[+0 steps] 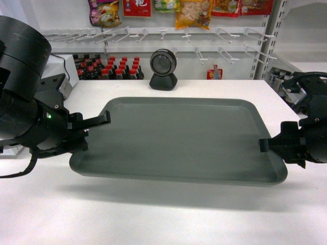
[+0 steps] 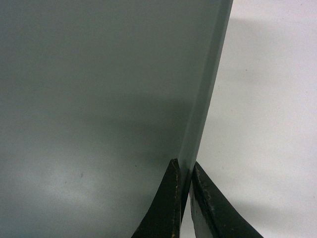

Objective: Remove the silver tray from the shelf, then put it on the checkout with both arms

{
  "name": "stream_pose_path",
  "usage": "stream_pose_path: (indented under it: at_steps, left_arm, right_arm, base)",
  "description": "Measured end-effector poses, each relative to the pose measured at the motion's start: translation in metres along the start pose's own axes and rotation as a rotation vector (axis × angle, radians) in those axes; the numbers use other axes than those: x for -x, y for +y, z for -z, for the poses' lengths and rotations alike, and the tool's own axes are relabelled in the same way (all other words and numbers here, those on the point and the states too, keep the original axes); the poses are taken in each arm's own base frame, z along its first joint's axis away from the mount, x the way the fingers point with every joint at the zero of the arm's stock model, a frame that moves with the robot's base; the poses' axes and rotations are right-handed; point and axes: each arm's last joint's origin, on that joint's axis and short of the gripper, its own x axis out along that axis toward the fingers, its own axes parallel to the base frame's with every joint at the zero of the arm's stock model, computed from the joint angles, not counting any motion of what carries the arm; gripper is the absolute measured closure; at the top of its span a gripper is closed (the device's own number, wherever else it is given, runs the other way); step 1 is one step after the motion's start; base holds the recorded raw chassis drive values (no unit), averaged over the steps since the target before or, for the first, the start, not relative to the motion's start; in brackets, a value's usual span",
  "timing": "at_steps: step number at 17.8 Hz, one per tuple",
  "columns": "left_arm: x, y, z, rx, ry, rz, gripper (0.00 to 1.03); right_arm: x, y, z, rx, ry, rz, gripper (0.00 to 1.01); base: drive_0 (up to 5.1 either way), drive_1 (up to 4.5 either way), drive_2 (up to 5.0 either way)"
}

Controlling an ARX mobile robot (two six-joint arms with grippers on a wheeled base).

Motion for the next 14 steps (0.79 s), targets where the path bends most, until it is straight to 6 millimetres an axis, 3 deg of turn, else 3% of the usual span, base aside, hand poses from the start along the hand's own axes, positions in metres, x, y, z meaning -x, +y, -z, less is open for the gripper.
stream_pose_path:
  at_steps: [2,3,7,12,14]
  left_arm:
    - [-0.011,0.001,-0.004,0.003,0.003,0.005,1.00]
    - [-0.031,0.000,-0.001,0.002,0.044,-0.004,1.00]
    - [-0.053,-0.003,0.008,0.000,0.099,-0.031,0.98]
    - [-0.055,-0.013,0.000,0.049,0.066,-0.014,0.52]
    - [-0.032,-0.019,-0.011,0.074,0.008,0.043,0.34]
  right_arm:
    - [-0.013,-0.001,-0.004,0.016,0.009,0.009,0.98]
    - [-0.038,-0.003,-0.001,0.043,0.043,0.033,0.98]
    - [-0.060,-0.005,0.012,0.079,0.076,0.073,0.97]
    - [-0.059,0.000,0.009,0.179,0.029,0.045,0.51]
    - [-0.039,0.000,-0.005,0.192,-0.040,0.031,0.33]
  base:
    - [0.0,0.00,0.0]
    - [0.0,0.00,0.0]
    - [0.0,0.00,0.0]
    - [0.0,0.00,0.0]
    - [0.0,0.00,0.0]
